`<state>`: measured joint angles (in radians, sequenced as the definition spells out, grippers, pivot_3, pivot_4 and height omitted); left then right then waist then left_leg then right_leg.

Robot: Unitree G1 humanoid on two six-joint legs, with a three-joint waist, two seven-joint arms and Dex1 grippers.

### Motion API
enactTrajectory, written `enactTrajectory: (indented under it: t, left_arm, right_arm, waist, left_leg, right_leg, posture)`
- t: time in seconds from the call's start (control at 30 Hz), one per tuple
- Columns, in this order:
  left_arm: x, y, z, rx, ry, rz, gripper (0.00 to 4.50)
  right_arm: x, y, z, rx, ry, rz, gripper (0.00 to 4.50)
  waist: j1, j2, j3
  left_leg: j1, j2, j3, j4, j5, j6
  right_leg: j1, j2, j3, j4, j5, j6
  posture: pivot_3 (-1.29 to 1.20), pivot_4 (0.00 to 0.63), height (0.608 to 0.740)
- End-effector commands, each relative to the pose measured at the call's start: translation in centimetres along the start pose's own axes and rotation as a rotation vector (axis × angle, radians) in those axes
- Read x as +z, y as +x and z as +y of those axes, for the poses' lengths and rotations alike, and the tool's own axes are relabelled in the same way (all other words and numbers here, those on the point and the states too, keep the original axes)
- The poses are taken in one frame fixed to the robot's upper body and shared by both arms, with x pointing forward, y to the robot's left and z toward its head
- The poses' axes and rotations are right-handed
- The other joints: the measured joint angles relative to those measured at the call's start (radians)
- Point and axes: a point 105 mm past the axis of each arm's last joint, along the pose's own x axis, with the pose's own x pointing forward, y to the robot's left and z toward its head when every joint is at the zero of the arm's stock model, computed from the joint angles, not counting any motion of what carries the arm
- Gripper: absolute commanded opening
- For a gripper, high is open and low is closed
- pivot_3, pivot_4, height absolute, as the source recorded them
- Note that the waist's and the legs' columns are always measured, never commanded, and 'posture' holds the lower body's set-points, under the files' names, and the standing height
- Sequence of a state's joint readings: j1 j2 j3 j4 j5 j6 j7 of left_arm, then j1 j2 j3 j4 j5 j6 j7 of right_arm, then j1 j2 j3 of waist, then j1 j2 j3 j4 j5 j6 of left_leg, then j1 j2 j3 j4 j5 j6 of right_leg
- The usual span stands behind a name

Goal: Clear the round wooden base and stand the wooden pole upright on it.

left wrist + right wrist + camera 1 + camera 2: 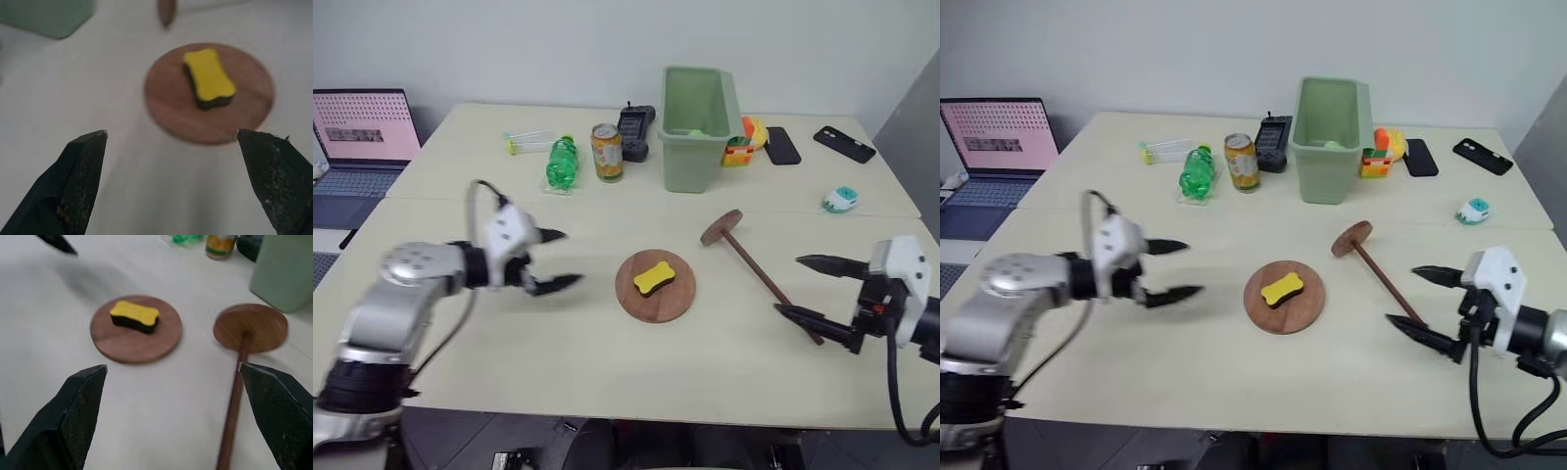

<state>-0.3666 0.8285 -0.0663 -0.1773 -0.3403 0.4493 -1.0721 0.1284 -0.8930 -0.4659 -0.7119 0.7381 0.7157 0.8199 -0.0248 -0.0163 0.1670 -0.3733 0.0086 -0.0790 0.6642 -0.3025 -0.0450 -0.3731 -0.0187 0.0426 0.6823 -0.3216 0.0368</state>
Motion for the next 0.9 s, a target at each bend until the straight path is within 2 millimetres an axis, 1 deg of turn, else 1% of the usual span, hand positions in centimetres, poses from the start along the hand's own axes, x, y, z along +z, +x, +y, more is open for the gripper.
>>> enactTrajectory:
  t: [0.03,0.07,0.2,0.27,0.4,0.5,0.6,0.7,0.77,0.8,0.87,0.9]
  left_arm:
    - [0.6,2.9,-0.3,-0.032,0.05,0.039,4.42]
    - [0.6,3.8,-0.4,-0.039,0.052,0.045,4.42]
    - [1.1,5.9,-0.5,-0.059,0.054,0.028,4.42]
    - [1.3,6.6,-0.5,-0.063,0.038,0.019,4.42]
    - [1.3,9.3,-0.9,-0.07,-0.001,0.031,4.42]
    - [1.1,10.3,-1.3,-0.072,-0.003,0.032,4.42]
    - [1.1,11.1,-1.4,-0.065,-0.045,0.024,4.42]
    - [0.9,11.3,-1.8,-0.077,0.007,0.04,4.42]
    - [0.8,11.6,-1.8,-0.06,0.018,0.043,4.06]
    - [0.8,11.7,-1.9,-0.06,0.009,0.037,4.0]
    - [1.0,11.8,-1.8,-0.051,0.011,0.026,3.57]
    - [1.0,11.7,-2.0,-0.06,0.011,0.026,3.43]
  right_arm:
    - [0.8,1.4,1.8,0.015,0.005,-0.018,4.5]
    - [0.8,1.7,2.2,0.021,0.011,-0.017,4.5]
    - [0.8,2.5,3.0,0.033,0.03,-0.025,4.5]
    - [0.8,2.7,3.2,0.035,0.035,-0.025,4.5]
    - [0.4,2.9,3.5,0.023,0.024,-0.016,4.5]
    - [0.4,3.0,3.6,0.021,0.021,-0.018,4.5]
    - [0.4,3.0,3.7,0.02,0.014,-0.021,4.5]
    - [0.4,3.1,3.7,0.023,0.014,-0.023,4.5]
    - [0.5,3.2,3.8,0.033,0.007,-0.028,4.5]
    - [0.6,3.2,3.8,0.037,0.005,-0.029,4.5]
    - [0.6,3.2,3.9,0.044,0.007,-0.032,4.5]
    - [0.6,3.2,3.9,0.046,0.008,-0.032,4.5]
  waist:
    - [-0.002,0.0,0.0]
    - [-0.002,0.0,0.0]
    - [-0.001,0.0,0.0]
    - [-0.001,0.0,0.0]
    - [-0.001,0.0,0.0]
    - [-0.001,0.0,0.0]
    - [-0.001,0.0,0.0]
    - [-0.001,0.0,0.0]
    - [-0.001,0.0,0.0]
    - [-0.001,0.0,0.0]
    - [0.0,0.0,0.0]
    - [0.0,0.0,0.0]
  left_leg:
    - [0.0,0.0,0.0,0.0,0.0,0.0]
    - [0.0,0.0,0.0,0.0,0.0,0.0]
    - [-0.001,0.0,-0.001,0.001,0.0,0.0]
    - [-0.001,-0.001,-0.001,0.001,0.0,0.0]
    - [-0.002,-0.001,-0.001,0.002,0.0,0.0]
    - [-0.003,-0.002,-0.001,0.003,0.0,0.0]
    - [-0.003,-0.001,-0.002,0.003,0.0,0.0]
    - [-0.003,-0.001,-0.002,0.003,0.0,0.0]
    - [-0.003,-0.001,-0.002,0.003,0.0,0.0]
    - [-0.002,-0.001,-0.002,0.003,0.0,0.0]
    - [-0.003,-0.001,-0.002,0.003,0.0,0.0]
    - [-0.003,-0.001,-0.002,0.003,0.0,0.0]
  right_leg:
    - [0.0,0.0,0.0,0.0,0.0,0.0]
    - [0.0,0.0,0.0,0.001,0.0,0.0]
    - [0.0,0.001,-0.001,0.0,0.0,0.0]
    - [0.0,0.001,-0.002,0.0,0.0,0.0]
    - [-0.001,0.0,-0.002,0.0,0.0,0.0]
    - [-0.001,0.0,-0.002,0.0,0.0,0.0]
    - [-0.001,0.0,-0.002,0.0,0.0,0.0]
    - [-0.001,0.0,-0.002,0.0,0.0,0.0]
    - [-0.001,0.0,-0.002,0.001,0.0,0.0]
    - [0.0,0.0,-0.002,0.001,0.0,0.0]
    - [0.0,0.0,-0.002,0.001,0.0,0.0]
    - [0.0,0.0,-0.002,0.001,0.0,0.0]
  posture:
    - [0.0,0.15,0.74]
    - [0.0,0.15,0.74]
    - [0.0,0.15,0.74]
    - [0.0,0.15,0.74]
    - [0.0,0.15,0.74]
    - [0.0,0.15,0.74]
    - [0.0,0.15,0.74]
    - [0.0,0.15,0.74]
    - [0.0,0.15,0.74]
    - [0.0,0.15,0.74]
    - [0.0,0.15,0.74]
    - [0.0,0.15,0.74]
